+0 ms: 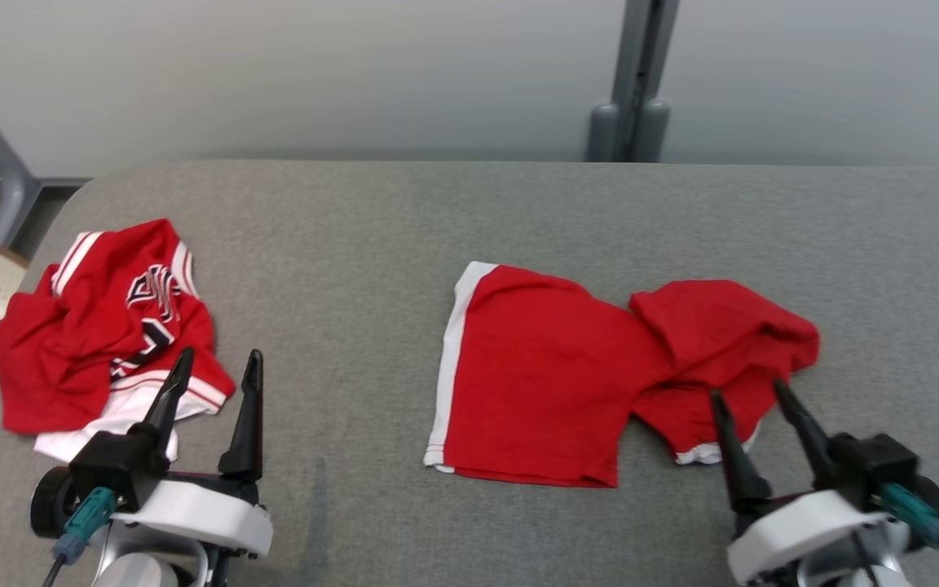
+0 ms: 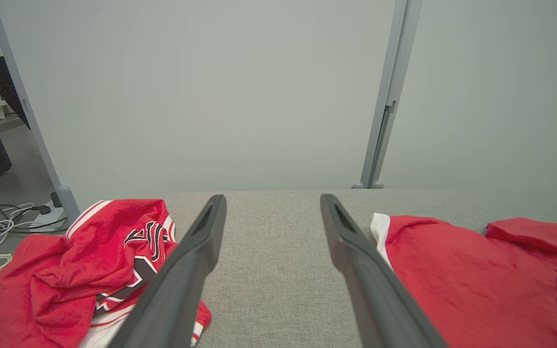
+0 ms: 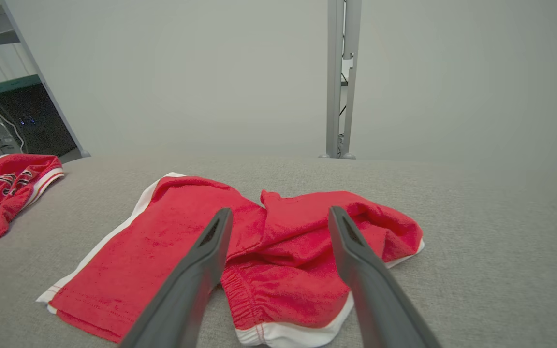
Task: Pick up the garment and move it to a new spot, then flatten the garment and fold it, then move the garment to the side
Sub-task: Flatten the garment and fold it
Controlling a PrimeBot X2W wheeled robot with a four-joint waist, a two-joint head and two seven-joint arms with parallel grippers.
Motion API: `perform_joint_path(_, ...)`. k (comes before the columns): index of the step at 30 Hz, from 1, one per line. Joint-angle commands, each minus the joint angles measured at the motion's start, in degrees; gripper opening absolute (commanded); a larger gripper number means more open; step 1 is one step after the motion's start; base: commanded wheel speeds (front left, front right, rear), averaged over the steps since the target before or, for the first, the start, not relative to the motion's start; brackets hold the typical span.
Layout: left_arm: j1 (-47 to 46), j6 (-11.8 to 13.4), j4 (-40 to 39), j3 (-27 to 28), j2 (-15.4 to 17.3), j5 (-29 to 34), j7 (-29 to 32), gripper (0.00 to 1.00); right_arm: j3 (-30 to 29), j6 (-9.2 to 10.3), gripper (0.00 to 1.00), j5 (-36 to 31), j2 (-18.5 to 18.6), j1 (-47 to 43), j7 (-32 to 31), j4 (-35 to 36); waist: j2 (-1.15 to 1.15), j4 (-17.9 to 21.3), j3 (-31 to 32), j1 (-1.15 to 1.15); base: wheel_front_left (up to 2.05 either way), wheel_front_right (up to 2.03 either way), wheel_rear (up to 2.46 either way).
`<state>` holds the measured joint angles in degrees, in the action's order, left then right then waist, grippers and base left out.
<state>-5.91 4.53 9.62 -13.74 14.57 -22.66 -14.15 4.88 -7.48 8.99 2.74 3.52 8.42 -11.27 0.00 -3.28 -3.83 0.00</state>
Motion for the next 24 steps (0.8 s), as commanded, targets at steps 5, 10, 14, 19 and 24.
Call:
perform_joint_path(5, -3.18, -0.87, 0.98, -0.71, -0.84, 0.78, -0.48, 1.00, 10.45, -0.03, 1.00, -1.05, 0.28, 4.94, -2.96, -5.07, 0.00, -5.35, -2.90, 0.00, 0.00, 0.00, 0.00)
perform_joint_path(10, -4.72, -1.62, 1.96, -0.53, -1.78, 0.48, -0.83, 1.00, 21.28, -0.02, 1.00, -0.26, 0.98, 9.06, -5.59, -10.73, 0.00, -7.37, -4.31, 0.00, 0.00, 0.00, 0.00)
perform_joint_path(14, -5.38, -1.79, 2.94, -0.53, -1.84, 1.35, -0.96, 1.00, 24.92, -0.02, 1.00, -0.80, 1.70, 12.62, -7.84, -16.32, 0.00, -7.81, -5.37, 0.00, 0.00, 0.00, 0.00)
perform_joint_path(19, -6.27, -2.25, 3.92, -0.79, -2.66, 1.85, -1.03, 1.00, 25.74, -0.02, 1.00, -1.69, 1.47, 15.92, -9.66, -22.71, 0.00, -7.82, -6.21, 0.00, 0.00, 0.00, 0.00)
perform_joint_path(24, -6.60, -2.49, 4.46, -0.33, -3.09, 2.18, -1.08, 1.00, 25.43, -0.01, 0.00, -1.04, 1.08, 17.14, -9.81, -26.72, 0.00, -7.25, -6.26, 0.00, 0.00, 0.00, 0.00)
